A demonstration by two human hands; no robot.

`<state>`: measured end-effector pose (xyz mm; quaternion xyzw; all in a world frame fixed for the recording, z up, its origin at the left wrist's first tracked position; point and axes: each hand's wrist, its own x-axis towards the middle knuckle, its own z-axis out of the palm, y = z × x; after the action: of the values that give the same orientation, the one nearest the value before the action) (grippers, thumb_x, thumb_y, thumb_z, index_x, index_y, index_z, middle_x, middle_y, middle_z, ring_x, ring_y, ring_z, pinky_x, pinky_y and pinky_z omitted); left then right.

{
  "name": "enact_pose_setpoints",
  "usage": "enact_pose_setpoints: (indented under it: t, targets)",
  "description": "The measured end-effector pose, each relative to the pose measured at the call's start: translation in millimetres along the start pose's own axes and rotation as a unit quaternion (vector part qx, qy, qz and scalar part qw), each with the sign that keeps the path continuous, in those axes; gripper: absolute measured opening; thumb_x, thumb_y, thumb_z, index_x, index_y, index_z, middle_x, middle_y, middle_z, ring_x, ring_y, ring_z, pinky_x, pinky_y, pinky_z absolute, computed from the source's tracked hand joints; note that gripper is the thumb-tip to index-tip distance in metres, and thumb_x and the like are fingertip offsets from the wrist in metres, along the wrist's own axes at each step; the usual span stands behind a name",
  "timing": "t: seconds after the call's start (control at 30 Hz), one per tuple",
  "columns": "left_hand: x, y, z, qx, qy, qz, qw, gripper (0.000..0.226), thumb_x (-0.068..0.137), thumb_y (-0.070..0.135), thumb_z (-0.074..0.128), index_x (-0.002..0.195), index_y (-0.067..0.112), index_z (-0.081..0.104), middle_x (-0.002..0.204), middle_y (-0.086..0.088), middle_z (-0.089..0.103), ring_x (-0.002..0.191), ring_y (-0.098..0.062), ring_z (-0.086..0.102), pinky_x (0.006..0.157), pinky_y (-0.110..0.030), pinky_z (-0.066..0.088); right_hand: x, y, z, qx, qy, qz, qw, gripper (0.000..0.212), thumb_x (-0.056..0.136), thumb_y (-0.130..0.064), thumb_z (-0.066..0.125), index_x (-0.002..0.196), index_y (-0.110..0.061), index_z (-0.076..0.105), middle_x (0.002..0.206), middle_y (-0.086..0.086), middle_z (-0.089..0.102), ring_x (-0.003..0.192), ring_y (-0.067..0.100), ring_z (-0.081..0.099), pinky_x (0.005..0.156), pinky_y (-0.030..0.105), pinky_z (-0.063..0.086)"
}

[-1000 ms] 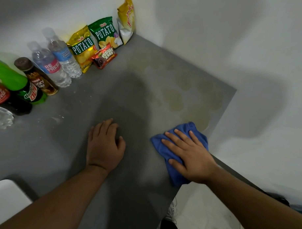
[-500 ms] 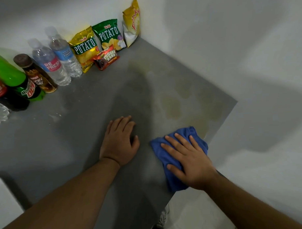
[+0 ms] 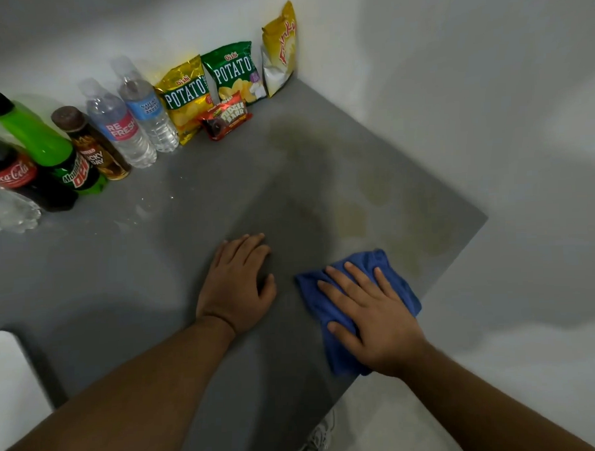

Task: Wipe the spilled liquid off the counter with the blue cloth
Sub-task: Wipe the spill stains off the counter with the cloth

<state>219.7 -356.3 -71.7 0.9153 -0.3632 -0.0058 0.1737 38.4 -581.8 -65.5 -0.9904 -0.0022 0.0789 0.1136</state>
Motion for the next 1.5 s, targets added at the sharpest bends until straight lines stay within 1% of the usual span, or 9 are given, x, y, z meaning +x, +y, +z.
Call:
enact_pose_setpoints:
  t: [0.13,0.3,0.43,0.57,0.83,1.0,1.13,1.37,1.5]
  targets:
    - [-0.4,-1.5,1.7,-0.008,0.005,0.002,1.0,0.051,0.089,0.04,0.052,0.132,0.015,0.064,0.153,-0.005,0.055,0.14,-0.032,0.05,0.123,-0.053,0.033,13.5,21.4,-7.4,-0.013,0.005,0.045,0.999,0.066,0.104,-0.065,0.023,0.164,-0.042,0.007,0.172,-0.016,0.001,0.159,0.014,-0.009,0.127,0.057,0.002]
    - [-1.7,-1.4,0.2,-0.012,0.021,0.011,1.0,0.049,0.088,0.038,0.056,0.13,0.014,0.064,0.151,-0.006,0.056,0.138,-0.032,0.051,0.122,-0.053,0.034,60.7,6.5,-13.0,-0.024,0.014,0.111,0.993,0.071,0.102,-0.068,0.02,0.165,-0.034,0.012,0.173,-0.007,0.002,0.159,0.024,-0.008,0.127,0.057,-0.005]
    - [-0.9,-0.5,-0.1,-0.01,0.026,0.011,1.0,0.049,0.088,0.037,0.057,0.129,0.013,0.065,0.15,-0.007,0.057,0.138,-0.032,0.051,0.122,-0.054,0.035,47.0,-16.1,-8.1,0.0,-0.002,0.064,0.998,0.069,0.103,-0.066,0.019,0.165,-0.035,0.011,0.173,-0.009,-0.001,0.159,0.02,-0.012,0.127,0.056,-0.002]
    - [-0.6,-3.2,3.9,-0.011,0.033,0.018,0.999,0.049,0.086,0.036,0.058,0.127,0.012,0.067,0.149,-0.008,0.058,0.137,-0.034,0.054,0.12,-0.056,0.037,18.8,10.5,-6.6,-0.004,-0.01,0.008,1.0,0.064,0.106,-0.065,0.024,0.164,-0.041,0.01,0.172,-0.016,0.005,0.159,0.013,-0.005,0.127,0.055,0.004]
    - [-0.5,-1.0,3.8,0.001,0.038,0.021,0.999,0.05,0.085,0.035,0.059,0.129,0.011,0.065,0.15,-0.009,0.057,0.138,-0.034,0.052,0.121,-0.057,0.035,92.9,8.7,-14.4,-0.03,0.02,0.141,0.989,0.07,0.103,-0.065,0.013,0.165,-0.033,0.003,0.172,-0.007,-0.006,0.159,0.022,-0.009,0.127,0.055,-0.006]
    - [-1.3,-1.4,5.2,0.011,0.027,0.022,0.999,0.052,0.087,0.035,0.057,0.132,0.01,0.064,0.152,-0.01,0.055,0.14,-0.034,0.05,0.122,-0.057,0.032,75.1,-15.3,-6.9,-0.019,0.013,0.08,0.997,0.068,0.106,-0.063,0.022,0.165,-0.032,0.011,0.174,-0.008,0.002,0.16,0.02,-0.007,0.128,0.056,0.002]
    - [-1.0,-0.9,3.8,0.021,0.012,0.019,1.0,0.052,0.087,0.035,0.056,0.133,0.011,0.062,0.152,-0.01,0.054,0.14,-0.035,0.049,0.122,-0.058,0.033,46.6,12.5,-11.1,-0.023,-0.011,0.02,0.999,0.066,0.105,-0.062,0.028,0.164,-0.038,0.011,0.173,-0.013,0.006,0.16,0.016,-0.003,0.128,0.055,0.005]
    - [-0.6,0.0,3.6,0.01,0.015,0.012,1.0,0.053,0.087,0.035,0.057,0.135,0.012,0.061,0.152,-0.009,0.054,0.141,-0.033,0.048,0.123,-0.057,0.031,110.7,20.6,-17.6,-0.026,0.021,0.139,0.99,0.071,0.101,-0.066,0.017,0.165,-0.035,0.008,0.173,-0.009,0.002,0.16,0.022,-0.004,0.127,0.056,-0.002]
    - [-0.3,-2.4,6.0,0.002,0.028,0.012,1.0,0.053,0.086,0.036,0.061,0.134,0.012,0.062,0.152,-0.008,0.055,0.141,-0.032,0.049,0.122,-0.055,0.034,115.2,-6.9,-12.5,-0.025,0.022,0.096,0.995,0.069,0.104,-0.064,0.02,0.165,-0.032,0.011,0.173,-0.006,0.002,0.16,0.023,-0.005,0.127,0.057,0.002]
